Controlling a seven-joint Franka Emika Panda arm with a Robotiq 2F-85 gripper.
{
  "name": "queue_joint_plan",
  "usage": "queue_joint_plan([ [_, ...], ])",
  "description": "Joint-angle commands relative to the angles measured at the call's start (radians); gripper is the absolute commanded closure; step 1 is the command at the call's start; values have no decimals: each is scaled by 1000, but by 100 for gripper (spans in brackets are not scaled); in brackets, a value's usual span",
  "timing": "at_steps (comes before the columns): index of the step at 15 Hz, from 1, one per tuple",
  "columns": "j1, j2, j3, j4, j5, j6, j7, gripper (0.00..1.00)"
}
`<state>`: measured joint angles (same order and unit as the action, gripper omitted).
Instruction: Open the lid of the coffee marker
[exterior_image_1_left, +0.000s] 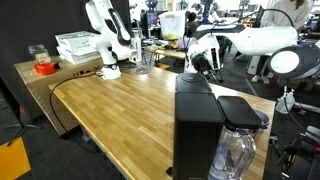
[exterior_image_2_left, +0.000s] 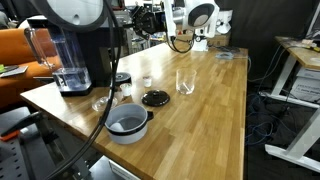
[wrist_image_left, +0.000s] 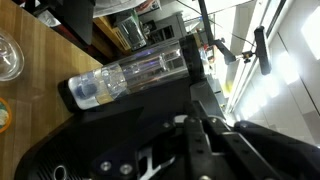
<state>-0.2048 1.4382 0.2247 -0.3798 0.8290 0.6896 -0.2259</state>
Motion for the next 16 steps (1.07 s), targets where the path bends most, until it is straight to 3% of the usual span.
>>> queue_joint_plan([
  [1,-4,25,32,40,-17,-8,19,100],
  [16,-16,-21,27,-16,-90,19,-3,100],
])
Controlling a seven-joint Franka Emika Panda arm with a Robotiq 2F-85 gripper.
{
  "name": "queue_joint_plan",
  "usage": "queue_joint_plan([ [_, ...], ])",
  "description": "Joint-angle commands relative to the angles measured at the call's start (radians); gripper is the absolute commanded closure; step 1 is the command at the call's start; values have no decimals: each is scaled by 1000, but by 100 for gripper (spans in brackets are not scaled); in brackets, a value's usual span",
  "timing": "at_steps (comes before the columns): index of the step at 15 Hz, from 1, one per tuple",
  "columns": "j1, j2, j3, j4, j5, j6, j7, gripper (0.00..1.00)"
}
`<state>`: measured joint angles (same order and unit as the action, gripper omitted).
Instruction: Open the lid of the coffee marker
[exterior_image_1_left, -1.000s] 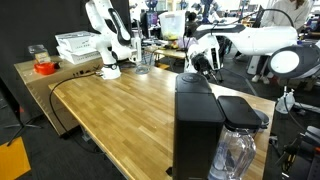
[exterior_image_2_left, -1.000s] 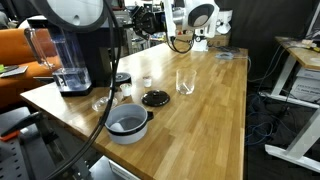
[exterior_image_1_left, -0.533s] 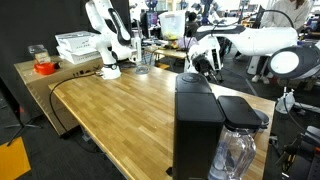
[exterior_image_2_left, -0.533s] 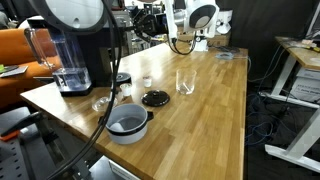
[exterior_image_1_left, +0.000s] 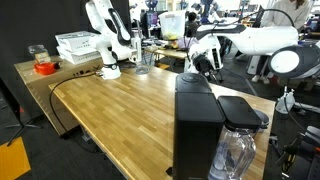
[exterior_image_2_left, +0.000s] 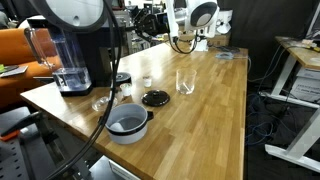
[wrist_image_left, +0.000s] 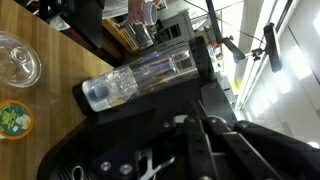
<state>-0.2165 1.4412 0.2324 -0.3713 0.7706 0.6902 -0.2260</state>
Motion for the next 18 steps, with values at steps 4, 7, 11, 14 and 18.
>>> queue_joint_plan([
  [4,1,0,13,0,0,7,0,99],
  [7,1,0,17,0,0,10,0,99],
  [11,1,0,17,0,0,11,0,99],
  [14,1,0,17,0,0,11,0,99],
  [18,1,0,17,0,0,11,0,99],
])
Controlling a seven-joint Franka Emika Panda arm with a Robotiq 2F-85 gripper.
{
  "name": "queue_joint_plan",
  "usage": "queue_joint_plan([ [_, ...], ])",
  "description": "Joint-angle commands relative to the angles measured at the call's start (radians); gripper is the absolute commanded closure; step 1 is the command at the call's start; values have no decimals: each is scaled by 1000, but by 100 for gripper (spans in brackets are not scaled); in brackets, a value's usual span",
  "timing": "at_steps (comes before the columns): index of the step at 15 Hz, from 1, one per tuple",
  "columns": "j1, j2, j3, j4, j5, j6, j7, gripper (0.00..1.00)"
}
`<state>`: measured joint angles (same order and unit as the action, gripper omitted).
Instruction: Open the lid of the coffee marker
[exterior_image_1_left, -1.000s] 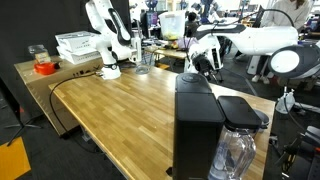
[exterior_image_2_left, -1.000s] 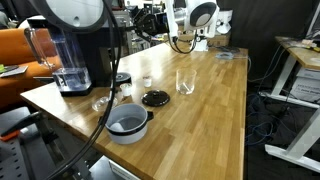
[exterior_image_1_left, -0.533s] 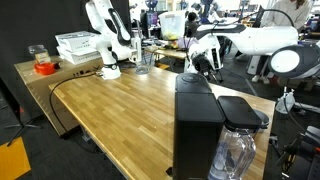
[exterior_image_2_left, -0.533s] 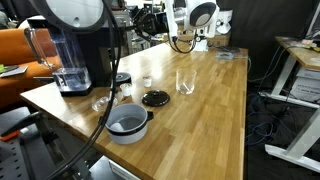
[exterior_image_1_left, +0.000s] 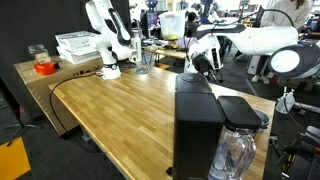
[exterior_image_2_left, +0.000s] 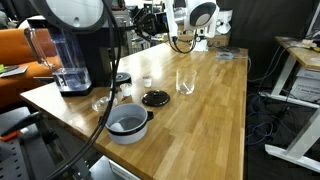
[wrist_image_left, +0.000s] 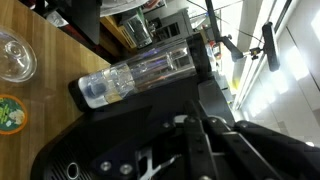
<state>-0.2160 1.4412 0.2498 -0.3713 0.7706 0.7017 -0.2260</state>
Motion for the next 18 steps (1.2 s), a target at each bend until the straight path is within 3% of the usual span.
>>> queue_joint_plan([
  [1,0,0,0,0,0,0,0,99],
  [9,11,-29,19,-19,-30,18,12,100],
  [18,-31,-45,22,-16,-50,73,8,100],
])
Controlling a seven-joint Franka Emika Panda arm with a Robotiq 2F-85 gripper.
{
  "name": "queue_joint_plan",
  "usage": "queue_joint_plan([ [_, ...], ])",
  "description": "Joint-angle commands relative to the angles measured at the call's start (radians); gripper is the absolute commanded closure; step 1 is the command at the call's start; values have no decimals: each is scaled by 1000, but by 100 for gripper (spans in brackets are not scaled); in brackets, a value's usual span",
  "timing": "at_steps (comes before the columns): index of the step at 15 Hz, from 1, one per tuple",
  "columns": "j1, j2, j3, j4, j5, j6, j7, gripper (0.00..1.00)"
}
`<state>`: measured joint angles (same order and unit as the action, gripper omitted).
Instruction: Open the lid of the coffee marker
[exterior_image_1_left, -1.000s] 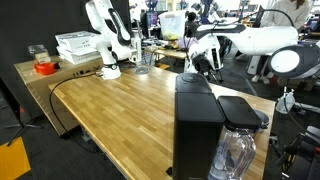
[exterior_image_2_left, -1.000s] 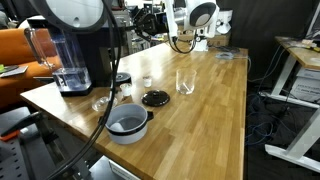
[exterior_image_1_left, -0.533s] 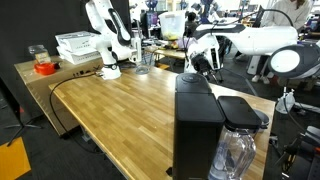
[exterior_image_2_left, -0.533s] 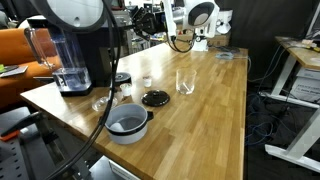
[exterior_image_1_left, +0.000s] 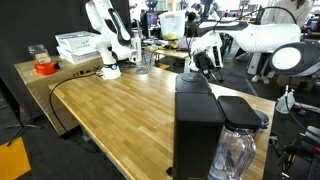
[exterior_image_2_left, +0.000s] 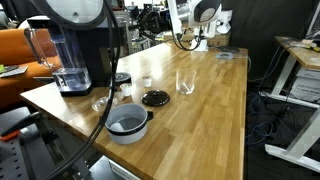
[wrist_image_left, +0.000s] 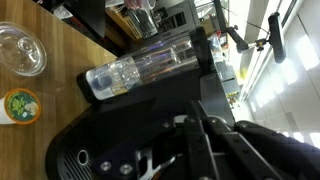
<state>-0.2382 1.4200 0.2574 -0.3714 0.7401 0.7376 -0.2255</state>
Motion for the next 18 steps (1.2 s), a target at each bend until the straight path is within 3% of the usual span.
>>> queue_joint_plan([
  [1,-8,-28,17,-19,-20,47,4,100],
  [5,-1,-47,6,-16,-37,116,1,100],
  [12,6,-39,39,-12,-12,433,33,100],
  [18,20,-32,62,-10,-21,465,16,99],
])
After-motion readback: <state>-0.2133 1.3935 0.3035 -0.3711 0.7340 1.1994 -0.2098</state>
